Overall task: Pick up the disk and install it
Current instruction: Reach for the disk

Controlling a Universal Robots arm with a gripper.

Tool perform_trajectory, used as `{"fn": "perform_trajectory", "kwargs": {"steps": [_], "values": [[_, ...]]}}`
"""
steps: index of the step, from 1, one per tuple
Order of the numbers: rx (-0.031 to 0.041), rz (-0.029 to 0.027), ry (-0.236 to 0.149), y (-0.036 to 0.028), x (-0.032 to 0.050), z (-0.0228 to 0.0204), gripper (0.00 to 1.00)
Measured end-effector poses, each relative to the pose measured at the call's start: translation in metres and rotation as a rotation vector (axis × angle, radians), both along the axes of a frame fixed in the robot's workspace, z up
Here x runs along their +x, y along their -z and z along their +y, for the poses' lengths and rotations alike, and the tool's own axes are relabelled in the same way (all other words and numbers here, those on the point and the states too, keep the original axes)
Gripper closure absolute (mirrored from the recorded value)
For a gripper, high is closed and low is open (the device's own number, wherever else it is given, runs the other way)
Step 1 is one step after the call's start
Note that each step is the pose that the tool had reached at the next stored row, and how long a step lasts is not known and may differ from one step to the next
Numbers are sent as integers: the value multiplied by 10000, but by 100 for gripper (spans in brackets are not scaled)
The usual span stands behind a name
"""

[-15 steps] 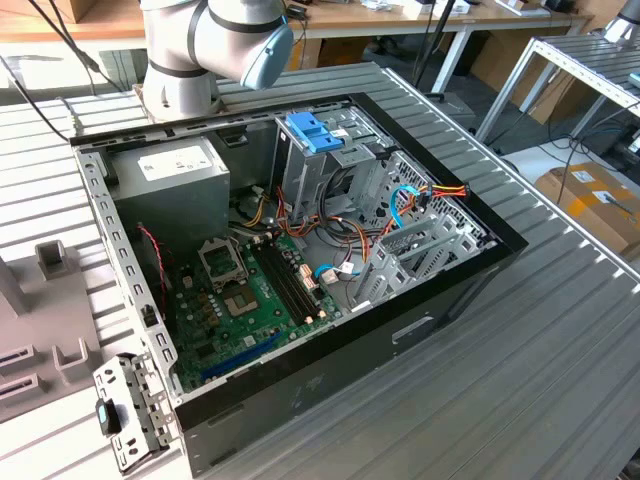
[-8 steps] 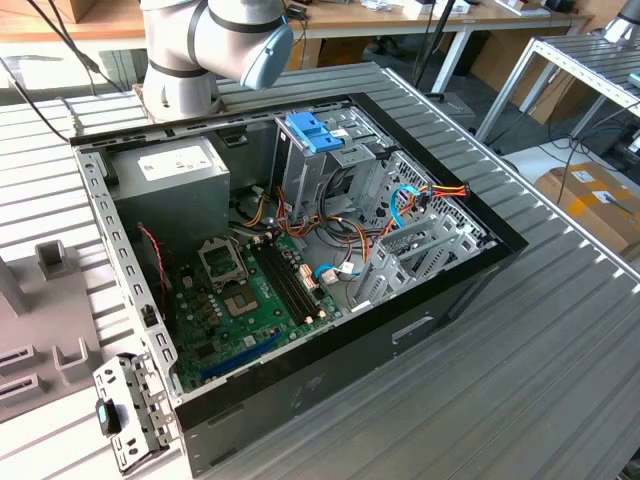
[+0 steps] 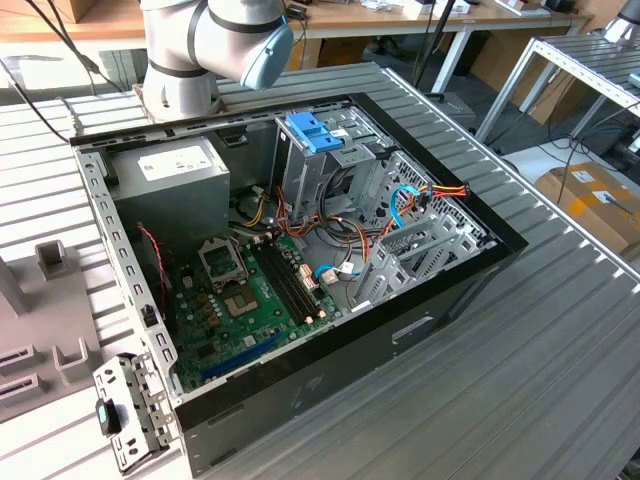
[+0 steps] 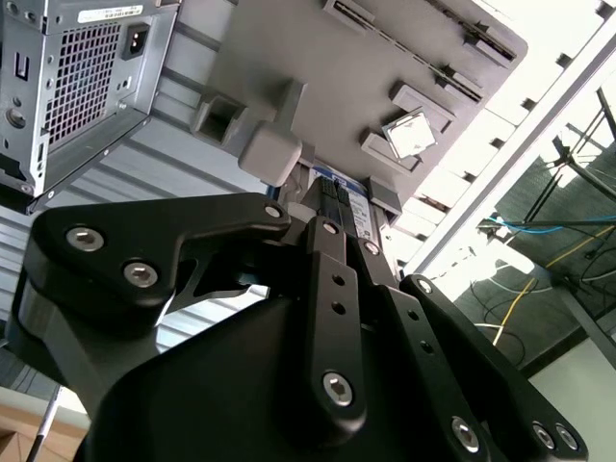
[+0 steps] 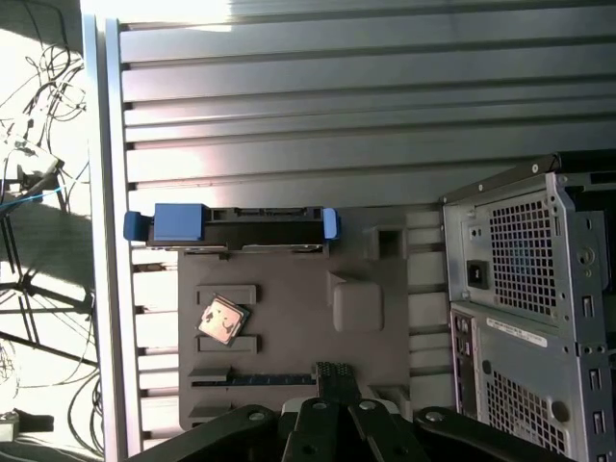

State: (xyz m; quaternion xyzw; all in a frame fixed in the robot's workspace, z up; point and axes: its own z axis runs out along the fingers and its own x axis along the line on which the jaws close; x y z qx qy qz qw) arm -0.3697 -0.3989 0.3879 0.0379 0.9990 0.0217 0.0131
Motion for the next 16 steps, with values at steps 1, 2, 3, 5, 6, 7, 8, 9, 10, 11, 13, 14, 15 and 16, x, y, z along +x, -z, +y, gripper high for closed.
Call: {"fn": "perform_trajectory", "kwargs": {"steps": [1, 2, 3, 5, 6, 7, 8, 9, 10, 11, 13, 14, 15, 16], "values": [[0, 0, 0, 2, -1, 0, 89], [0, 0, 0, 3, -2, 0, 89], [0, 0, 0, 5, -4, 0, 89], [0, 0, 0, 8, -6, 0, 89], [0, 0, 0, 10, -6, 0, 89], [0, 0, 0, 11, -8, 0, 89], [0, 0, 0, 13, -9, 0, 89], [0, -1, 0, 16, -10, 0, 89], [0, 0, 0, 18, -11, 0, 89], [0, 0, 0, 19, -12, 0, 89], [0, 0, 0, 21, -15, 0, 89], [1, -1, 0, 24, -20, 1, 89], [2, -2, 2, 27, -24, 8, 89], [2, -2, 0, 30, -28, 15, 89]]}}
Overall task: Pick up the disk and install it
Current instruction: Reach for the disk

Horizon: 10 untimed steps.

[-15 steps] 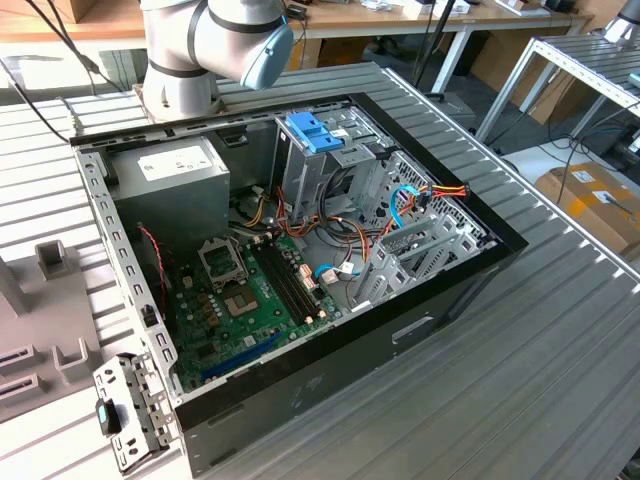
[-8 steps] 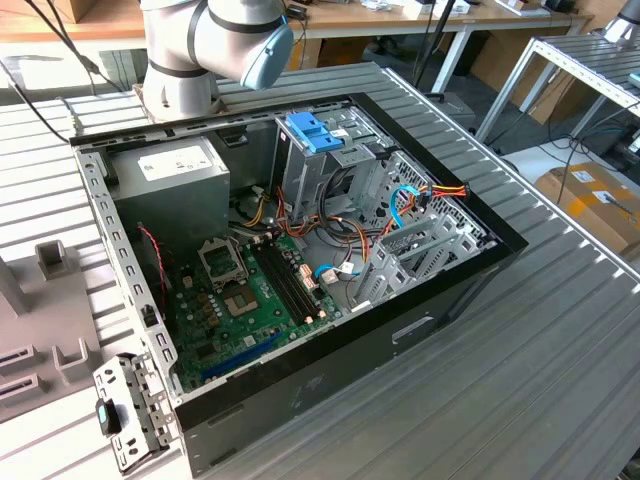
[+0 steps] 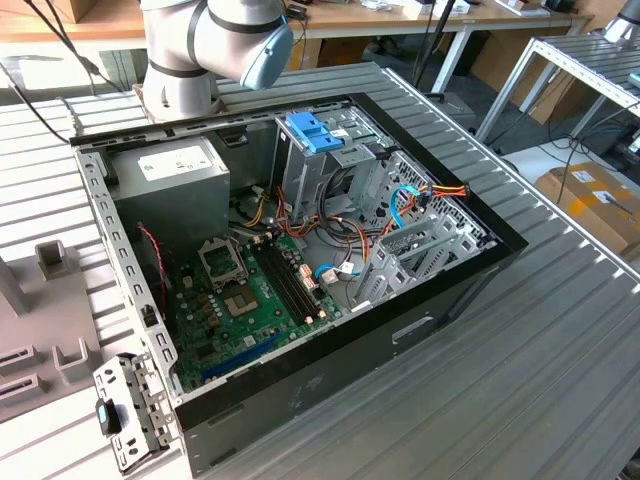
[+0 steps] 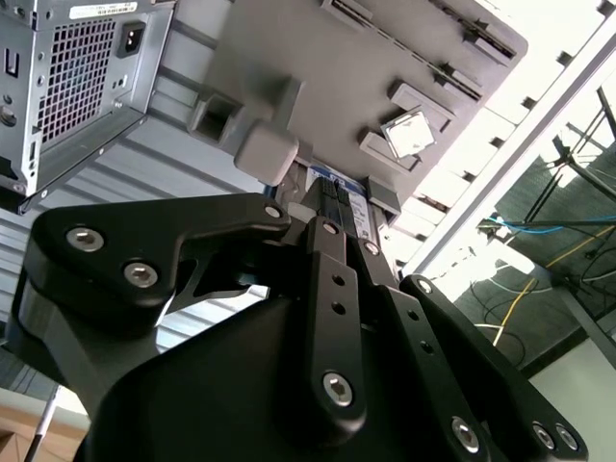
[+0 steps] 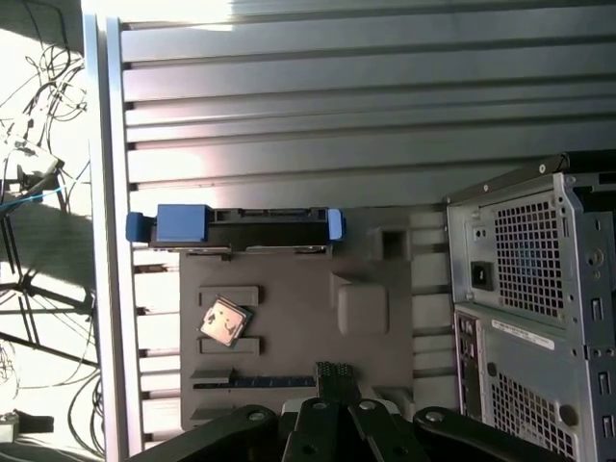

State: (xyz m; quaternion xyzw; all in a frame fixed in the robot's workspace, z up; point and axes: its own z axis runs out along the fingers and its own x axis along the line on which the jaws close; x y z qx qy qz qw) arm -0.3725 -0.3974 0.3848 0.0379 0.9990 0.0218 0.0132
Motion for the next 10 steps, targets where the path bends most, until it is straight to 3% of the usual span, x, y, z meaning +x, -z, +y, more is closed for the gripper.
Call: {"fn": "perform_trajectory", "kwargs": {"steps": [3, 10], "values": [[0, 1, 0, 10, -16, 29, 89], [-1, 2, 0, 24, -58, 53, 89]]}}
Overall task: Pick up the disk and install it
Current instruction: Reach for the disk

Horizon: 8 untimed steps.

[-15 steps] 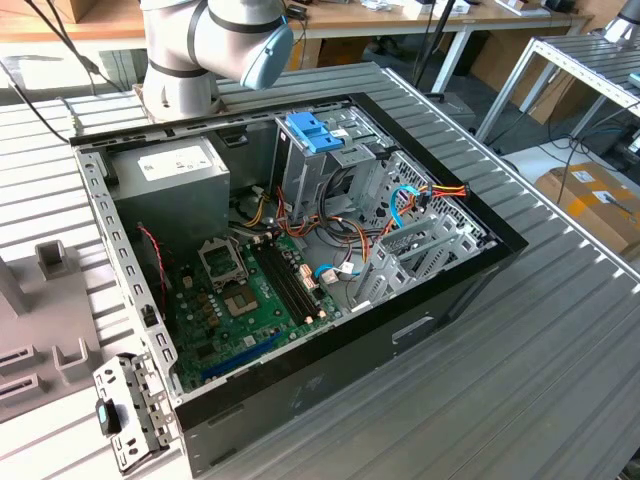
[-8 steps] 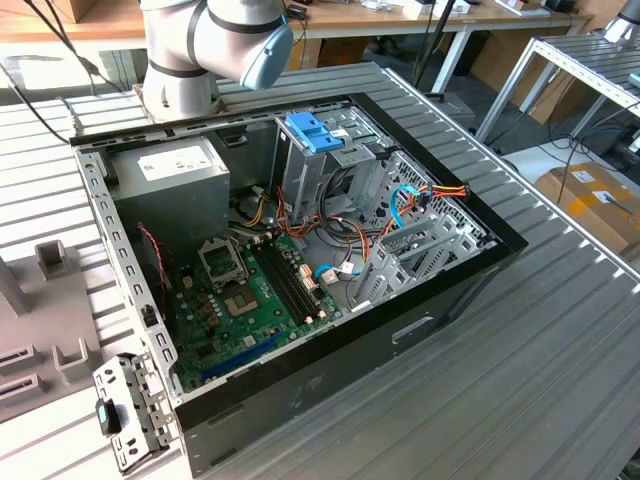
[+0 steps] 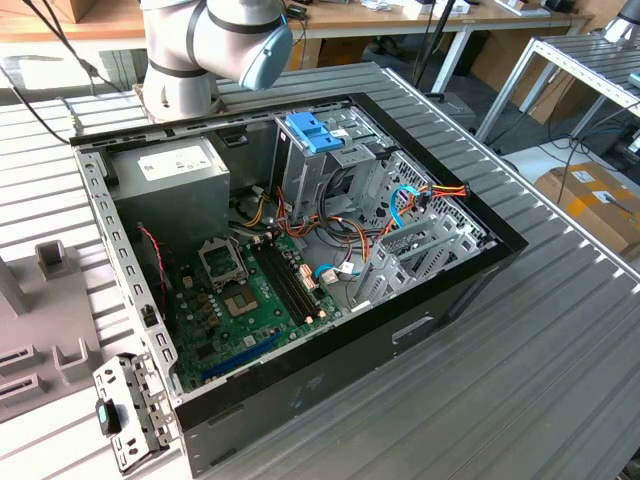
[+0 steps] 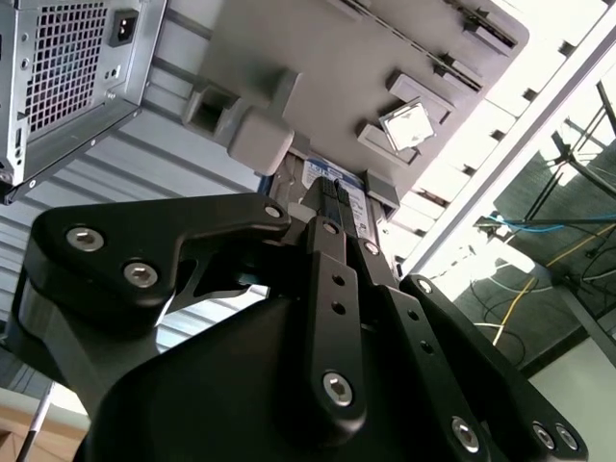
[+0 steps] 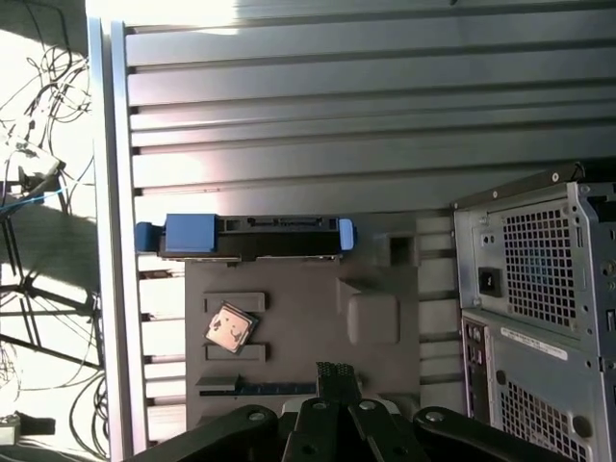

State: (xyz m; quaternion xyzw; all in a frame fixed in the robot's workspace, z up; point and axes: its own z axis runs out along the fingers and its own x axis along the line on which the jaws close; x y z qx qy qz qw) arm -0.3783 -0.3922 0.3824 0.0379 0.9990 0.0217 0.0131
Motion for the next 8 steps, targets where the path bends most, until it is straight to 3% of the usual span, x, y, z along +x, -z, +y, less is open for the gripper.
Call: {"fn": "perform_trajectory", "kwargs": {"steps": [8], "values": [[0, 1, 1, 15, -67, 7, 89]]}}
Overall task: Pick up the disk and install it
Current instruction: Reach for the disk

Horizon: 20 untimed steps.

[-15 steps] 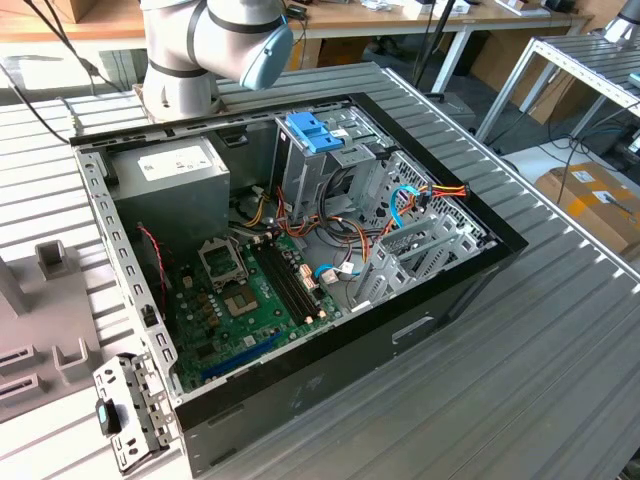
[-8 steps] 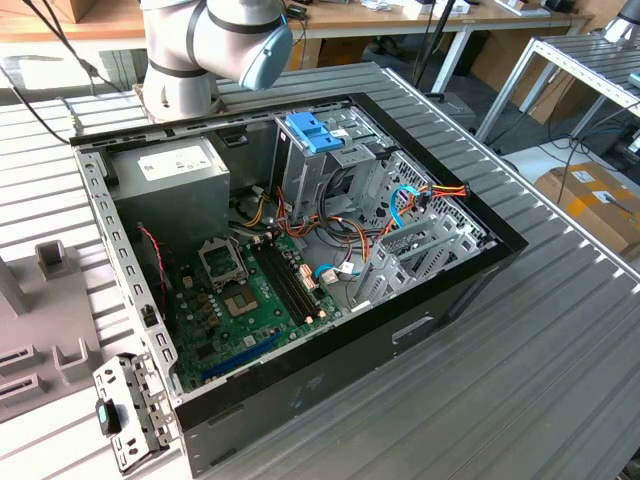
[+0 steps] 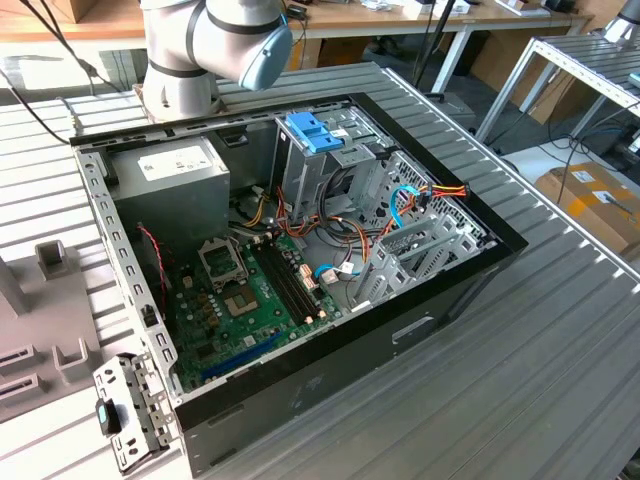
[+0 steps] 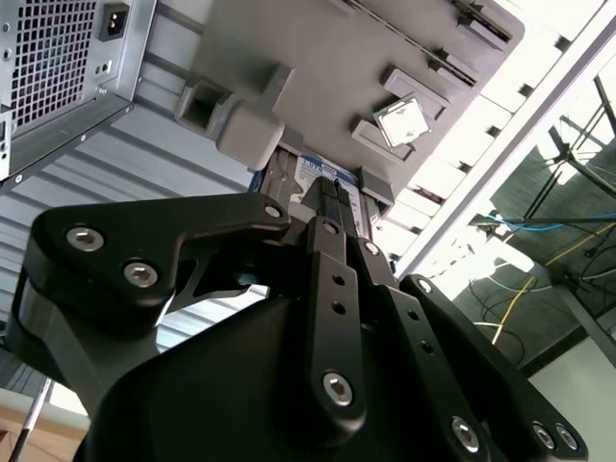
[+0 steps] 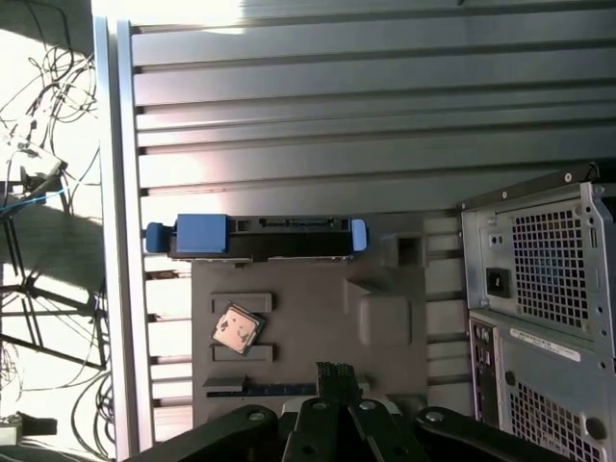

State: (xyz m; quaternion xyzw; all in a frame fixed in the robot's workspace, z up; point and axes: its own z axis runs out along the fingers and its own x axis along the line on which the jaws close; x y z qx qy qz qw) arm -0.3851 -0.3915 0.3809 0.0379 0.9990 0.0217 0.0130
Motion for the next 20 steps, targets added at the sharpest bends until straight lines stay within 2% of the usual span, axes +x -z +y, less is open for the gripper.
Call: {"fn": "perform_trajectory", "kwargs": {"steps": [20], "values": [[0, 0, -1, 32, -161, 0, 89]]}}
